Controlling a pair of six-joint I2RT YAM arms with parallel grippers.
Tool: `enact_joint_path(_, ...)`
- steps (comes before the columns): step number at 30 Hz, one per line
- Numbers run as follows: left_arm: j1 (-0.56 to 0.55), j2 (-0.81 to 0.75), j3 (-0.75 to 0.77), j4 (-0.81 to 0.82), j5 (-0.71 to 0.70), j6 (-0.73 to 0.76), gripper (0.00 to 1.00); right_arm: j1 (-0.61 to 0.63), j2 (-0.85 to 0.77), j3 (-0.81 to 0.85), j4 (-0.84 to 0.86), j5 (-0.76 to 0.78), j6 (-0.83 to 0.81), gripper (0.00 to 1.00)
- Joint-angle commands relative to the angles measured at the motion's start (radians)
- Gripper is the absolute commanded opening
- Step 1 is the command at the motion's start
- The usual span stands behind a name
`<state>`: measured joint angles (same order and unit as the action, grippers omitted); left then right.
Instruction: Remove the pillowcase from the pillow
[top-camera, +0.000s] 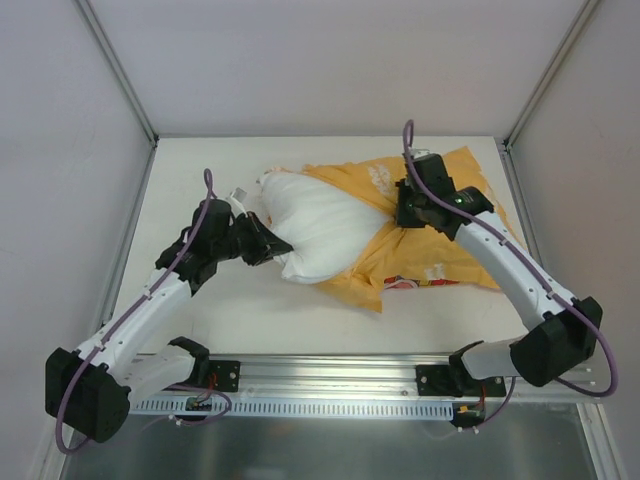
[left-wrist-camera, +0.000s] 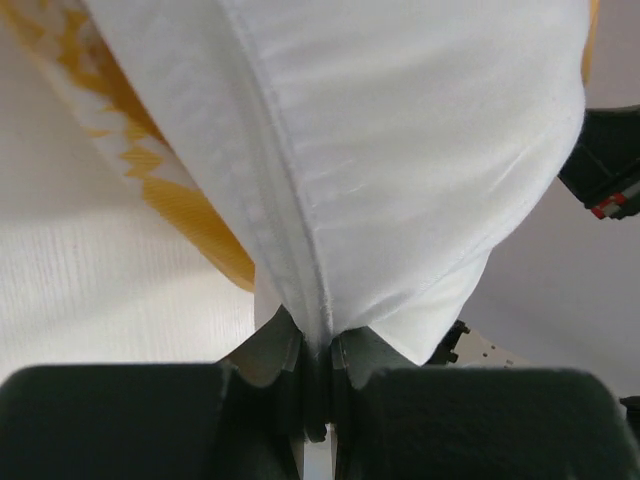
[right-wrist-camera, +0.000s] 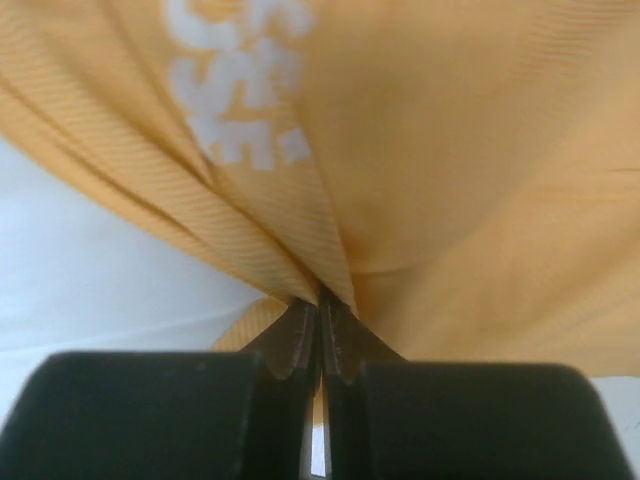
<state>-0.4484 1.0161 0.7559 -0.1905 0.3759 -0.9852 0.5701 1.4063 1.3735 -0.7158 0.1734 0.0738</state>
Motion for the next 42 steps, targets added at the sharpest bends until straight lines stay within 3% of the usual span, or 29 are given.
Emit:
enact_joint_path(1,0.121,-0.082,0.082,-0.064,0.061,0.06,0.0,-0.16,-0.108,-0.099,-0.036,0.064,0.003,0.01)
enact_joint_path(6,0.229,-0.111,0.177,-0.11,0.109,0.091,0.0,-0.262,-0.253,-0.189,-0.036,0.1,0.053,0.01)
enact_joint_path(11,0.293,-0.14,0.267,-0.148,0.142,0.099,0.0,-0.265,-0.395,-0.198,-0.022,0.109,0.103,0.01)
enact_joint_path(18,0.293,-0.279,0.014,-0.147,0.138,0.053,0.01,-0.207,-0.455,-0.398,0.047,-0.026,0.106,0.01)
enact_joint_path(19,0.293,-0.287,-0.031,-0.147,0.152,0.063,0.09,-0.178,-0.443,-0.453,0.055,-0.02,0.109,0.01)
enact_joint_path(21,0.293,-0.303,-0.061,-0.148,0.184,0.075,0.42,-0.151,-0.431,-0.503,0.065,-0.035,0.122,0.01)
enact_joint_path(22,0.293,-0.31,-0.073,-0.148,0.204,0.091,0.83,-0.144,-0.431,-0.545,0.079,-0.046,0.126,0.01)
enact_joint_path(23,0.293,-0.317,-0.075,-0.148,0.207,0.095,0.94,-0.136,-0.435,-0.562,0.085,-0.046,0.13,0.01)
enact_joint_path(24,0.293,-0.329,-0.072,-0.15,0.201,0.1,0.99,-0.127,-0.44,-0.576,0.091,-0.046,0.132,0.01)
enact_joint_path(31,0.293,-0.185,0.061,-0.17,0.095,0.148,0.99,-0.122,-0.507,-0.605,0.091,-0.074,0.109,0.01)
enact_joint_path(37,0.272,0.077,0.157,-0.162,0.006,0.181,0.99,-0.101,-0.527,-0.585,0.079,-0.084,0.107,0.01)
enact_joint_path(42,0.209,0.309,0.256,-0.116,0.044,0.21,0.99,-0.043,-0.518,-0.547,0.062,-0.071,0.109,0.01)
